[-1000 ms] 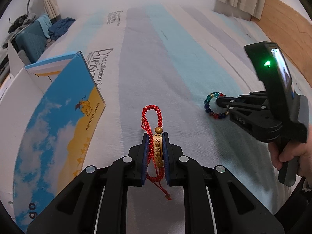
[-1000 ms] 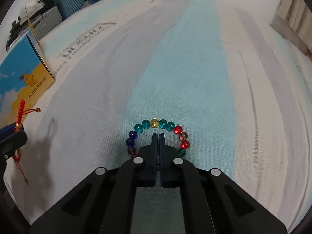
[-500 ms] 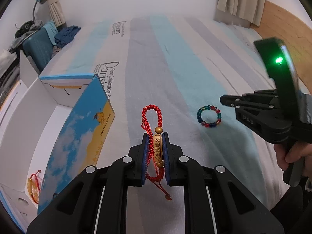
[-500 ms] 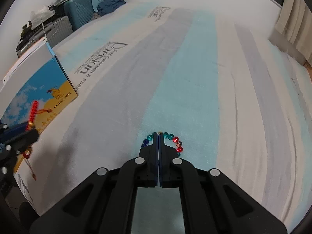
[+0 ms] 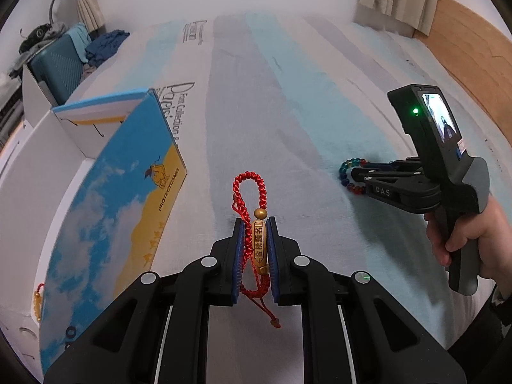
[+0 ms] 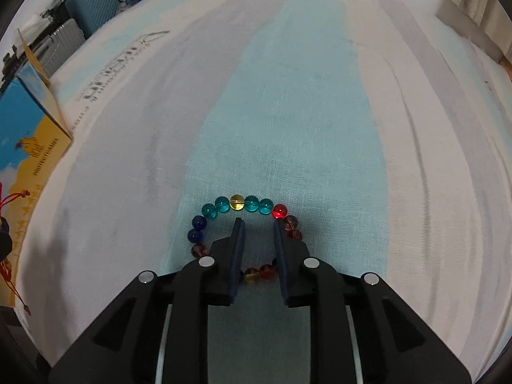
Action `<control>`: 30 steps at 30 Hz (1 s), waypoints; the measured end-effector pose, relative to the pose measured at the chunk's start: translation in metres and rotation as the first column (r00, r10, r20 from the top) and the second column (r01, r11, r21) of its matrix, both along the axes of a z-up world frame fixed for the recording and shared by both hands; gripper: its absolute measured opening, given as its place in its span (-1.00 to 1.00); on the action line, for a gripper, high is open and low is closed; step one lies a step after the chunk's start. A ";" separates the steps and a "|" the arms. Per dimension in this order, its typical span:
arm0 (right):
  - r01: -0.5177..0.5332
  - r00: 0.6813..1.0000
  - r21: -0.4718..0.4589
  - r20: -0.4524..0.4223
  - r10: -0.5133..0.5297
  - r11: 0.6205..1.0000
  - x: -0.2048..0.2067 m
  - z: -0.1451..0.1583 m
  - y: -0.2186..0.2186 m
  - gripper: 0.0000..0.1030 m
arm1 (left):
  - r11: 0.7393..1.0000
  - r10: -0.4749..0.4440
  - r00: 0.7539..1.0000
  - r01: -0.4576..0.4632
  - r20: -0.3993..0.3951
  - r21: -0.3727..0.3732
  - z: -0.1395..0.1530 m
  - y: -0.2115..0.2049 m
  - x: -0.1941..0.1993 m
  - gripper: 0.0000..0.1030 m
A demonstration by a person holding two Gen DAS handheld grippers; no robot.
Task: Organize jewelry
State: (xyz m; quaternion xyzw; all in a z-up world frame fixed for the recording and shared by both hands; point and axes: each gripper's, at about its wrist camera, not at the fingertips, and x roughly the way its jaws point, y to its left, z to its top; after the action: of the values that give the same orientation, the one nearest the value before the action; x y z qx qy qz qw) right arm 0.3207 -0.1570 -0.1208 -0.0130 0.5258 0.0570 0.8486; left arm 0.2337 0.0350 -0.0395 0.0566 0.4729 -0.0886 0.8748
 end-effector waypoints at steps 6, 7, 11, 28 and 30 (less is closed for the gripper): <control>-0.040 0.999 -0.026 0.006 0.040 0.999 -0.008 0.003 0.000 -0.98 | 1.000 -0.003 1.000 0.003 -0.001 -0.009 -0.003 -0.002 -0.001 -0.75; -0.044 0.999 -0.030 0.013 0.044 0.999 -0.010 0.004 -0.001 -0.98 | 1.000 -0.005 1.000 0.005 0.000 -0.011 -0.003 -0.003 -0.002 -0.75; -0.050 0.998 -0.013 0.032 0.050 0.999 -0.016 0.015 -0.005 -0.99 | 1.000 -0.010 1.000 0.010 0.004 -0.010 0.000 -0.002 -0.007 -0.75; 0.059 0.998 -0.020 0.023 -0.058 0.998 -0.007 0.017 -0.032 -0.16 | 1.000 -0.027 1.000 0.027 0.012 -0.007 0.007 -0.004 -0.007 -0.75; 0.059 0.998 -0.025 0.001 -0.059 0.998 -0.004 0.010 -0.030 -0.14 | 1.000 -0.027 1.000 0.027 0.011 -0.008 0.006 -0.004 -0.005 -0.75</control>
State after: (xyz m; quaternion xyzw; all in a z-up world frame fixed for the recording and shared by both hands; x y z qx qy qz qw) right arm 0.3169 -0.1870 -0.1106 -0.0079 0.5264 0.0254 0.8498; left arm 0.2285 0.0314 -0.0330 0.0600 0.4668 -0.1022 0.8764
